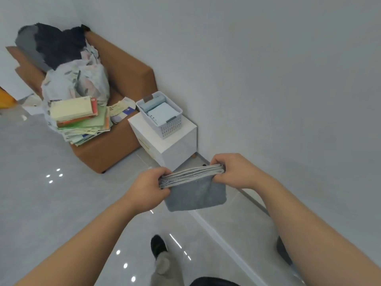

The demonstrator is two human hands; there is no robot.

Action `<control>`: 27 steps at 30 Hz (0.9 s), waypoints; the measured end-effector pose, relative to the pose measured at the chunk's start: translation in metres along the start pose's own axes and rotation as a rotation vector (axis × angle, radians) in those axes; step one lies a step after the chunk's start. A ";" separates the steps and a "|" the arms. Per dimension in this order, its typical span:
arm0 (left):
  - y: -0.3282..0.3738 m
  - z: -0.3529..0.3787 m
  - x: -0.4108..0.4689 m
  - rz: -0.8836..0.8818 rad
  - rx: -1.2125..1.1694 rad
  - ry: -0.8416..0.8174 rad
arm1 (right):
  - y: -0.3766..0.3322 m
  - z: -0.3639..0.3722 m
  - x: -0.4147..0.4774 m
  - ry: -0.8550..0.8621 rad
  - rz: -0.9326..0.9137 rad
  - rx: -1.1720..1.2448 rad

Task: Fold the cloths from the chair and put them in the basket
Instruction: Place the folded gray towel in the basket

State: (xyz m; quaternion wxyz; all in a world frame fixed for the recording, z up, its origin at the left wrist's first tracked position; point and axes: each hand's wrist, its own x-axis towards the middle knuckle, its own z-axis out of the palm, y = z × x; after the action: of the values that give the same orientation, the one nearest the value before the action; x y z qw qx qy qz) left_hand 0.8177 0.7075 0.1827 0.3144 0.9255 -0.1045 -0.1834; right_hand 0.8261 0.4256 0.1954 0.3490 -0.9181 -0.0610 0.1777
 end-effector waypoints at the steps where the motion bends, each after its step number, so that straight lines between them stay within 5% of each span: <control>1: -0.013 -0.014 0.021 0.004 -0.013 -0.001 | -0.008 0.000 0.026 0.004 0.003 -0.013; 11: -0.107 -0.148 0.222 0.076 -0.074 -0.048 | -0.078 -0.026 0.245 0.086 0.126 -0.045; 27: -0.174 -0.270 0.529 0.179 0.155 -0.254 | -0.068 -0.048 0.503 0.005 0.323 0.198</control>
State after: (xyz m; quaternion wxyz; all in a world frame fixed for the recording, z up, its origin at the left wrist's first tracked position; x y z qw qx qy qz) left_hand 1.4222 0.8265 0.1281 0.2417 0.9033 -0.2392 -0.2615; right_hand 1.3120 0.5650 0.1313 0.4046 -0.8776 0.1060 0.2342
